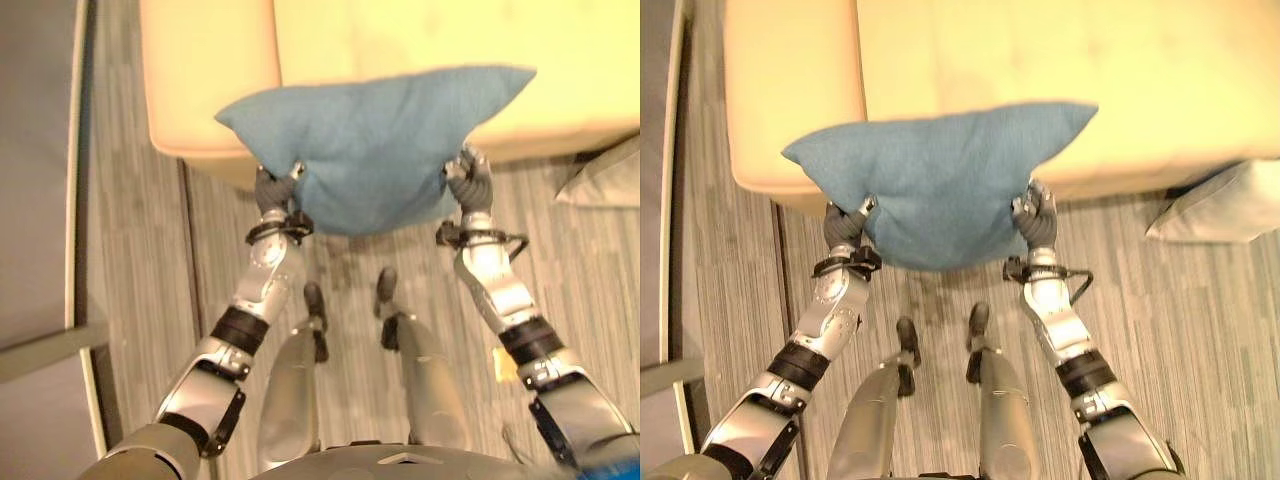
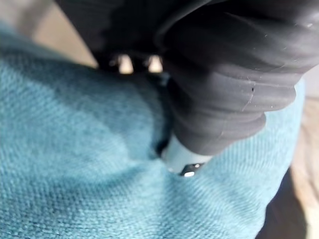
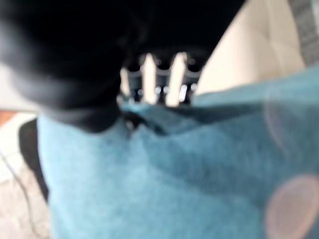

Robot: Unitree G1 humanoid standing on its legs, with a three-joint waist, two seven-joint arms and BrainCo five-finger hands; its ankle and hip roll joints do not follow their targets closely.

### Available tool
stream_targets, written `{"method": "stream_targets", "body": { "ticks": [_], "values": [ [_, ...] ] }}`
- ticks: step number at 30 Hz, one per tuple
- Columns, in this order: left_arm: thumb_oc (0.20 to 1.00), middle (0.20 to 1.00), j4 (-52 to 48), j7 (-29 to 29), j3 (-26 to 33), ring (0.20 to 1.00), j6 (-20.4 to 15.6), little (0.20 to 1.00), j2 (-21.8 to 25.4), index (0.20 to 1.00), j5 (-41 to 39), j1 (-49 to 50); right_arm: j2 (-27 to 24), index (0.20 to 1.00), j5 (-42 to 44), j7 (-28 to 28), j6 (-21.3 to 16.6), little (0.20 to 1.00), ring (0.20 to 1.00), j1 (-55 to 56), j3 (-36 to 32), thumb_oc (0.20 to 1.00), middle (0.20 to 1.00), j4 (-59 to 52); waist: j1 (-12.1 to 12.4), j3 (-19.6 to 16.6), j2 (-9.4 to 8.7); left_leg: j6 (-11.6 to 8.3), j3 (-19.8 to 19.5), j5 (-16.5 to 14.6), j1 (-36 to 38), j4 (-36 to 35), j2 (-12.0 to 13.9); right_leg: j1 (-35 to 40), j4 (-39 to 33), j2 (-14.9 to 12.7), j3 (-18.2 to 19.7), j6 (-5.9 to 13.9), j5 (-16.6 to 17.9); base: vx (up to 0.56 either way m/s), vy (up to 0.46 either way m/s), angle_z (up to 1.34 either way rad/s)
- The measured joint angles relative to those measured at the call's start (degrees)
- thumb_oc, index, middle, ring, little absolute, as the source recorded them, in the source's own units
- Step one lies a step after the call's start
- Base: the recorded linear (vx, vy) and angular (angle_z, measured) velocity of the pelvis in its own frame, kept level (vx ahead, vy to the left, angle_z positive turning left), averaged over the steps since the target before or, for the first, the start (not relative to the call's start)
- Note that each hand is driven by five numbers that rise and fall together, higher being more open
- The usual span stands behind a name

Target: Pick up all the scattered cushions and arrange them neatly on the sofa.

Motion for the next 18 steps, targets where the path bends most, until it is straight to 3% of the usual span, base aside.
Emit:
{"method": "stream_targets", "body": {
  "ticks": [2,5,7,9,11,13,16,17,18],
  "values": [
    [0.2,0.2,-0.3,-0.9,-0.2,0.2,0.0,0.2,-0.1,0.2,0.8,0.6,-0.1,0.2,0.0,0.4,0.0,0.2,0.2,1.8,-0.2,0.2,0.2,-0.2,-0.4,-1.6,-0.76,-0.15,0.1,0.0,1.8,-0.3,0.6,2.0,-1.0,0.9,-0.4,-1.06,0.5,0.17,0.0,-0.05],
    [0.2,0.2,-0.3,-2.6,-0.5,0.2,0.9,0.2,-0.5,0.2,0.8,4.4,0.4,0.2,0.0,2.5,0.2,0.2,0.2,4.8,-1.9,0.2,0.2,-0.2,-0.9,-2.0,-0.92,-0.44,0.2,-0.2,10.3,-3.7,0.4,9.5,-4.1,2.2,1.7,-0.58,0.1,0.29,0.069,-0.32],
    [0.2,0.2,-0.3,-3.2,-0.8,0.2,1.1,0.2,-0.7,0.2,0.8,5.7,0.3,0.2,0.0,2.6,0.2,0.2,0.2,6.3,-2.1,0.2,0.2,-0.6,-1.4,-4.5,-0.55,-0.64,0.0,-0.3,11.6,-5.5,0.0,10.2,-5.0,2.5,2.2,-0.36,0.2,0.26,0.145,-0.12],
    [0.2,0.2,-0.3,-4.0,-1.1,0.2,1.5,0.2,-0.8,0.2,0.8,6.8,0.6,0.2,0.0,2.6,0.2,0.2,0.2,6.3,-2.5,0.2,0.2,-0.4,0.8,-5.0,-2.07,-0.42,-5.1,-1.0,12.6,-6.0,-1.9,11.7,-6.8,2.8,6.7,-0.88,2.0,0.16,0.104,-0.68],
    [0.2,0.2,-0.3,-4.1,-0.8,0.2,1.7,0.2,-0.6,0.2,0.8,7.7,-0.2,0.2,-0.1,3.2,0.3,0.2,0.2,6.2,-2.4,0.2,0.2,-0.5,0.9,-5.1,-1.92,0.07,-6.4,-0.9,12.6,-6.5,-2.9,12.1,-6.7,3.1,8.3,-0.14,2.2,0.25,0.193,-0.71],
    [0.2,0.2,-0.3,-4.1,-1.1,0.2,2.4,0.2,-0.2,0.2,0.8,8.5,0.4,0.2,-0.7,3.6,0.9,0.2,0.2,7.2,-2.2,0.2,0.2,-1.0,0.3,-5.4,-2.48,1.54,-4.6,-0.9,14.9,-7.6,-3.9,12.5,-6.1,2.9,9.5,1.6,2.3,0.19,0.206,-0.55],
    [0.2,0.2,-0.3,-4.2,-0.4,0.2,3.0,0.2,-0.5,0.2,0.8,10.9,1.2,0.2,-2.3,4.0,1.7,0.2,0.2,8.1,-2.4,0.2,0.2,-1.2,1.5,-5.5,-1.89,3.55,1.2,-0.5,21.6,-12.5,-4.6,11.2,-0.5,1.8,10.5,6.92,4.5,0.14,0.191,-0.83],
    [0.2,0.2,-0.3,-4.2,-0.2,0.2,3.3,0.2,-0.5,0.2,0.8,11.6,1.4,0.2,-2.5,4.0,1.8,0.2,0.2,8.8,-2.3,0.2,0.2,-1.2,1.1,-5.7,-1.31,4.53,2.5,-0.5,22.6,-12.9,-4.2,10.9,1.4,1.2,9.5,10.23,4.5,0.2,0.237,-0.57],
    [0.2,0.2,-0.3,-4.2,-0.4,0.2,3.5,0.2,-0.4,0.2,0.8,11.7,1.7,0.2,-2.9,4.1,1.9,0.2,0.2,9.2,-2.2,0.2,0.2,-1.2,0.5,-5.8,-1.33,5.05,2.5,-1.6,22.8,-12.3,-4.8,10.7,3.0,0.8,8.7,11.33,5.1,0.15,0.183,-0.56]
  ]
}}
